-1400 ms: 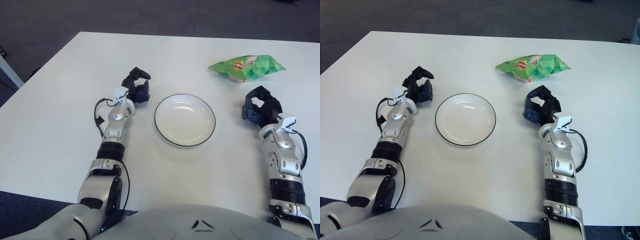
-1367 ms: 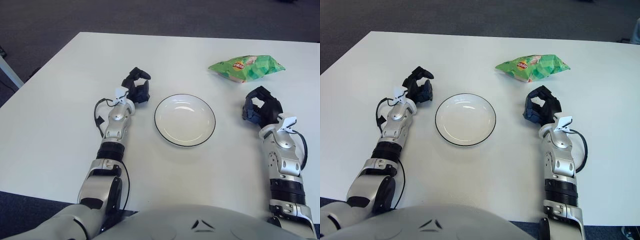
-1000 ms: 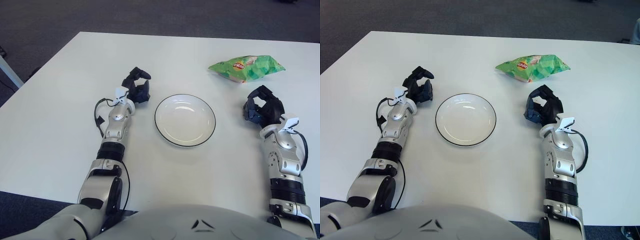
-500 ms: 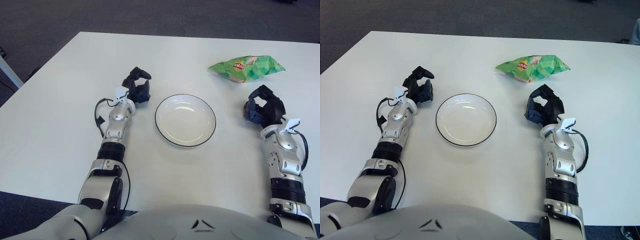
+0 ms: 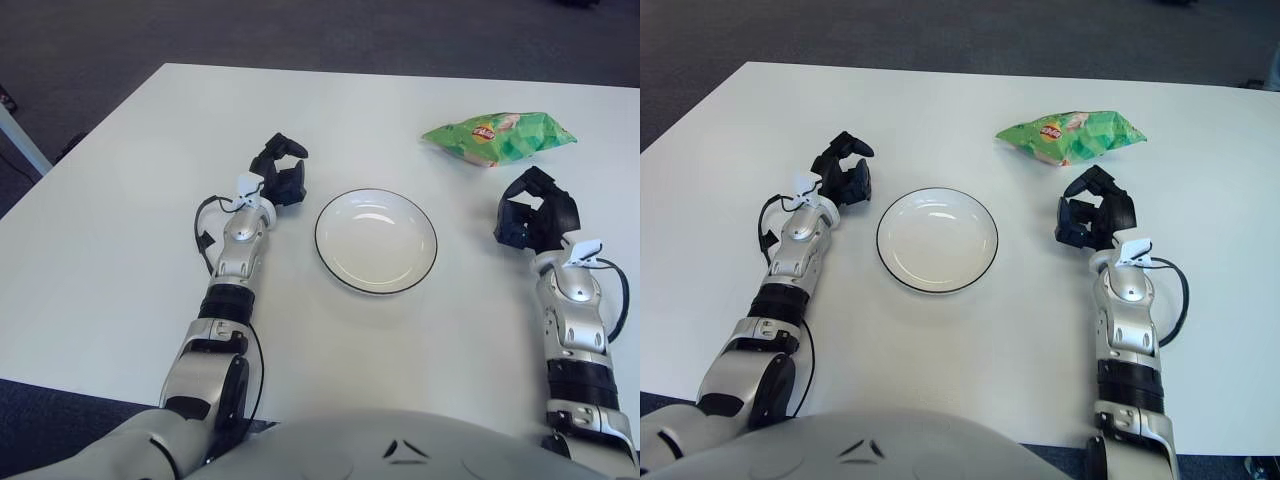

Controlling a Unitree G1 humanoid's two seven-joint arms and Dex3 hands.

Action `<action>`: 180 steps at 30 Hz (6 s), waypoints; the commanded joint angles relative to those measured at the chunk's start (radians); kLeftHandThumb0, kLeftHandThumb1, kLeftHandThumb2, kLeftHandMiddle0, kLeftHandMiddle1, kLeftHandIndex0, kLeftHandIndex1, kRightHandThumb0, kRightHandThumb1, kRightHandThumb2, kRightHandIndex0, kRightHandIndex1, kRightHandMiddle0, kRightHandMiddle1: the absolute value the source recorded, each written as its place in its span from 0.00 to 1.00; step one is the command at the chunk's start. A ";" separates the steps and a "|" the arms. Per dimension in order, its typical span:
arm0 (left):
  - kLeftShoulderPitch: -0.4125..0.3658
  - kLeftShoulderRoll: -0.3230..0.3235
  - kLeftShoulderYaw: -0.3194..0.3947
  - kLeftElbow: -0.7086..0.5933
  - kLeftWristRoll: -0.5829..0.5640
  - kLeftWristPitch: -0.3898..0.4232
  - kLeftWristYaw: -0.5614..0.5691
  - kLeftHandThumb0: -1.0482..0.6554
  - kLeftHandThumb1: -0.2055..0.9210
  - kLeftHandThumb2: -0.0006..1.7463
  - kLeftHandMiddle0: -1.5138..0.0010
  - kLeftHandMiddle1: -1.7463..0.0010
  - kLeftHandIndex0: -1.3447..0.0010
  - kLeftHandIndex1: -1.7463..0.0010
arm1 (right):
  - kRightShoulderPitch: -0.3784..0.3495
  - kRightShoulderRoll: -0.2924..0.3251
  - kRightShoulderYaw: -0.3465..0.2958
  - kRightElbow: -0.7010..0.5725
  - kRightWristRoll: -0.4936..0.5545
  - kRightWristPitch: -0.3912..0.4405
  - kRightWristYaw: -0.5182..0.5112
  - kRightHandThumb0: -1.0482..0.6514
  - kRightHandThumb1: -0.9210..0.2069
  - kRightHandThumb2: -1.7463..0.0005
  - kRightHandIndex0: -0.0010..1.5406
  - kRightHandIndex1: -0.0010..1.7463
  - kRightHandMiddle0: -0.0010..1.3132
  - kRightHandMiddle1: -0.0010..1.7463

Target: Put the snack into the plate.

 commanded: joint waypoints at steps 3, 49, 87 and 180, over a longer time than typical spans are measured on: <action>0.081 0.000 0.000 0.039 0.012 -0.017 0.015 0.37 0.65 0.61 0.20 0.00 0.66 0.00 | 0.089 -0.015 -0.010 -0.095 -0.067 0.108 -0.024 0.36 0.42 0.34 0.68 1.00 0.39 1.00; 0.043 0.035 0.034 0.152 -0.010 -0.082 -0.021 0.36 0.62 0.63 0.18 0.00 0.64 0.00 | -0.061 -0.409 0.020 -0.199 -0.645 0.038 -0.084 0.61 0.24 0.52 0.31 0.88 0.17 0.99; 0.041 0.034 0.029 0.174 -0.012 -0.112 -0.022 0.36 0.61 0.63 0.18 0.00 0.64 0.00 | -0.497 -0.679 0.326 0.273 -0.875 -0.191 -0.024 0.08 0.00 0.82 0.11 0.23 0.00 0.52; 0.090 0.048 0.029 0.105 -0.028 -0.067 -0.038 0.37 0.67 0.59 0.20 0.00 0.67 0.00 | -1.010 -0.242 0.834 1.284 -0.901 -0.020 -0.243 0.07 0.00 0.80 0.10 0.09 0.00 0.35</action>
